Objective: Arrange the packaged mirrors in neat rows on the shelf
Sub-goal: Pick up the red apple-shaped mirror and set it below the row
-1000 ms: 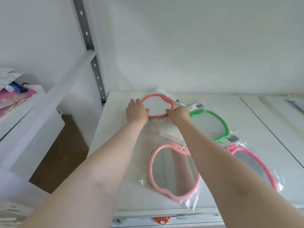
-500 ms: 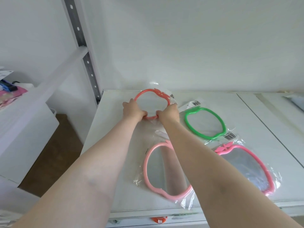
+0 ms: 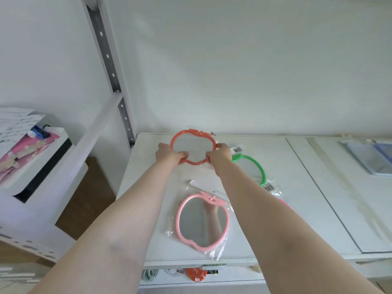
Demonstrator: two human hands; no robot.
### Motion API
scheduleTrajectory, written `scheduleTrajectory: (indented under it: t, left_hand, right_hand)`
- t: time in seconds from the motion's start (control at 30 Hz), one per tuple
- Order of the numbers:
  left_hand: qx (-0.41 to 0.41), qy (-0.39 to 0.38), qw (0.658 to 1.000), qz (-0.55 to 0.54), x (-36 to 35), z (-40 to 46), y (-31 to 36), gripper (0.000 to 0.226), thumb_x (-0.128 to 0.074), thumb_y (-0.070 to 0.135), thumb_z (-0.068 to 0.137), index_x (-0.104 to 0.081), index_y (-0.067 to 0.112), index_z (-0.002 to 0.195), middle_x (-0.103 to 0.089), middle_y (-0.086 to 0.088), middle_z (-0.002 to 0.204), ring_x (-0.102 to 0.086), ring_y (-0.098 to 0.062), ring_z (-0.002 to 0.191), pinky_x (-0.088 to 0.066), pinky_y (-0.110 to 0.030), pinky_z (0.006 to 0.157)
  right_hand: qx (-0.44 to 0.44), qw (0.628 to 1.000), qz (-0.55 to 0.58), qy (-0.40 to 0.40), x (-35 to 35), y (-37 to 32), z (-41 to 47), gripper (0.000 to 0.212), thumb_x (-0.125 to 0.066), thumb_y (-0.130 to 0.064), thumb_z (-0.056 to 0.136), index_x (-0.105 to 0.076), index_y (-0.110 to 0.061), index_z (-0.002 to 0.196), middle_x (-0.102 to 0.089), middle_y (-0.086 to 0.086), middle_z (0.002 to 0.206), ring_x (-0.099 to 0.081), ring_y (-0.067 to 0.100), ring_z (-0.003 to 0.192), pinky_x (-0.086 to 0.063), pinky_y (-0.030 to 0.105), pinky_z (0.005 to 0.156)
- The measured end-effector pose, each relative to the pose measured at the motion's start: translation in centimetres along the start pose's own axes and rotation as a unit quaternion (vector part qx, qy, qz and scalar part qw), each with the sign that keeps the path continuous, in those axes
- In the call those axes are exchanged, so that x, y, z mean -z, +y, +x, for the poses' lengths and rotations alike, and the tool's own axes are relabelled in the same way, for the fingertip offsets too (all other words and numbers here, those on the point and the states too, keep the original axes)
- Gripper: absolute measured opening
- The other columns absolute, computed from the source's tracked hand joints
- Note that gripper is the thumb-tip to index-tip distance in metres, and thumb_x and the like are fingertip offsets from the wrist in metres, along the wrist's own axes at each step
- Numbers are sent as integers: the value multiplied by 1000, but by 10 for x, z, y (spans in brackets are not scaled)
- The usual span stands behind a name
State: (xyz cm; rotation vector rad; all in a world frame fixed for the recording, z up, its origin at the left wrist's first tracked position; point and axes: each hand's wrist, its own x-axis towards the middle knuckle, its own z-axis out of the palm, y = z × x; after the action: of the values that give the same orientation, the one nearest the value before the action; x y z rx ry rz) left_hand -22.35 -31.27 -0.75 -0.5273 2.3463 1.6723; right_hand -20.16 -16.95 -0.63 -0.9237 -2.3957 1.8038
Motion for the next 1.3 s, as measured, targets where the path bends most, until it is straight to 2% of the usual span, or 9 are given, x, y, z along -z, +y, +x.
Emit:
scheduleTrajectory:
  t: [0.1, 0.2, 0.37, 0.5, 0.67, 0.83, 1.0, 1.17, 1.3]
  left_hand:
    - [37, -63, 988, -135, 1, -30, 11, 23, -75, 0, 76, -58, -7, 90, -64, -15, 74, -64, -13, 42, -57, -22, 46]
    - [63, -77, 978, -182, -7, -63, 22, 15, -70, -8, 78, -55, -5, 76, -60, -14, 71, -63, -18, 50, -53, -21, 38]
    - [68, -101, 982, -146, -42, -119, 23, 20, -74, -3, 76, -55, -2, 81, -63, -12, 68, -62, -13, 37, -57, -28, 48]
    - [67, -173, 976, -117, -70, -182, 7, 22, -76, 3, 77, -54, 2, 78, -63, -13, 69, -62, -13, 35, -56, -25, 47]
    - [101, -284, 944, -132, -84, -243, -13, 10, -63, 4, 88, -56, 4, 95, -59, -9, 72, -63, -18, 54, -58, -27, 48]
    - [149, -386, 906, -94, -113, -308, -34, 19, -51, -4, 93, -50, 1, 75, -55, -11, 73, -56, -18, 66, -46, -32, 101]
    - [134, -406, 902, -59, -173, -353, -55, 19, -56, 0, 92, -55, 5, 74, -64, -2, 49, -64, -10, 45, -54, -22, 59]
    - [143, -422, 894, -50, -248, -398, -64, 11, -59, -1, 90, -55, 3, 81, -62, -6, 69, -64, -10, 42, -58, -25, 78]
    - [162, -417, 892, -68, -312, -445, -72, 14, -61, -4, 88, -54, 1, 76, -62, -1, 39, -61, -7, 34, -58, -25, 71]
  right_hand:
    - [-3, 1000, -17, -5, 30, -8, -22, 41, -54, 1, 83, -56, -6, 124, -60, 12, 85, -54, 25, 68, -42, 29, 56]
    - [-23, 1000, 1, 19, 61, -5, -49, 43, -61, -12, 86, -55, -3, 128, -63, 13, 92, -52, 23, 65, -35, 24, 48]
    - [-121, 977, 172, 30, 110, 25, -116, 24, -64, -14, 87, -55, -5, 67, -59, 1, 40, -55, 12, 33, -43, 18, 37]
    - [-134, 959, 228, 100, 154, 62, -168, 21, -61, 0, 81, -56, -1, 61, -61, 14, 52, -61, 21, 44, -59, 33, 63]
    - [-155, 935, 256, 188, 209, 109, -229, 20, -62, -1, 84, -58, -3, 64, -61, 12, 52, -61, 15, 38, -56, 22, 53]
    - [-182, 913, 276, 239, 258, 160, -278, 19, -68, -12, 86, -62, -3, 71, -63, 15, 66, -62, 22, 58, -57, 30, 73]
    - [-185, 879, 330, 290, 310, 207, -307, 15, -73, -12, 81, -61, -5, 76, -64, 12, 67, -66, 23, 61, -58, 35, 83]
    - [-166, 869, 352, 305, 380, 248, -321, 11, -69, -4, 79, -59, -9, 82, -62, 14, 82, -67, 22, 68, -53, 31, 89]
    - [-151, 875, 350, 299, 454, 277, -333, 6, -68, -1, 83, -63, -5, 82, -66, 7, 76, -68, 13, 53, -59, 28, 82]
